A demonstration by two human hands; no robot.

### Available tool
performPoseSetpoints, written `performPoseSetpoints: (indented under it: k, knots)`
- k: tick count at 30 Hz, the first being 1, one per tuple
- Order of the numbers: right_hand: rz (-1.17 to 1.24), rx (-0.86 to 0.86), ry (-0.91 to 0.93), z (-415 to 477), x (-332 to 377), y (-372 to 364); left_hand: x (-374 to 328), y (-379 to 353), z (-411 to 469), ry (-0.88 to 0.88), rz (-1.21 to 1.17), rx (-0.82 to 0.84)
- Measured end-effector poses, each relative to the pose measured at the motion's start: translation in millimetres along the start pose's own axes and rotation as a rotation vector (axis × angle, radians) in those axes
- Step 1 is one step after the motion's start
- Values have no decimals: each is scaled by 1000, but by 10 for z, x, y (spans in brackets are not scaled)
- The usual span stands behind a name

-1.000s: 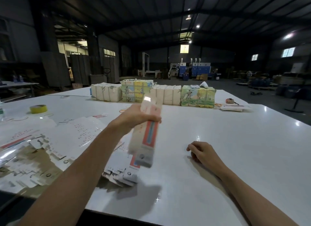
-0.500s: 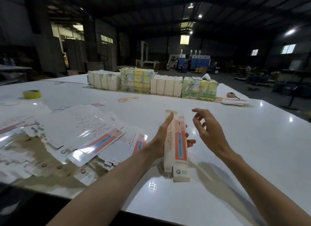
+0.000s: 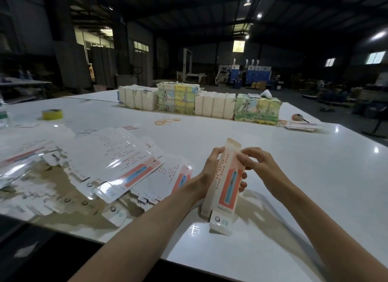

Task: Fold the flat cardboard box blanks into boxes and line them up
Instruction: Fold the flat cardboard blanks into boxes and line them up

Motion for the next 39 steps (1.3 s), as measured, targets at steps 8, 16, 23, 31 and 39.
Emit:
performPoseSetpoints:
  k: [8,16,23,31,39]
  knots:
    - [264,83,-2,-95,127,-33,-4,-241,2,62,-82,46]
    - [276,-9,-58,-135,-31,-183,33,-174,95,65,-310,66]
    - [308,-117,31,-169,-26,-137,-9,-125,92,-52,-187,-76]
    - [206,-239,115,-102,36,60,-205,-236,37,-537,209,-159]
    - [193,-168,128,-132,73,63,-195,-261,-7,-566,328,-179]
Point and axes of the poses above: each hand's wrist, its own z-axis towards the middle knuckle, its own y-axis out of the back of the hand, x = y × z, the point moved 5 cm from there along z, towards the middle knuckle, and after that the axes turned 9 degrees about -x, right-handed, at the moved point
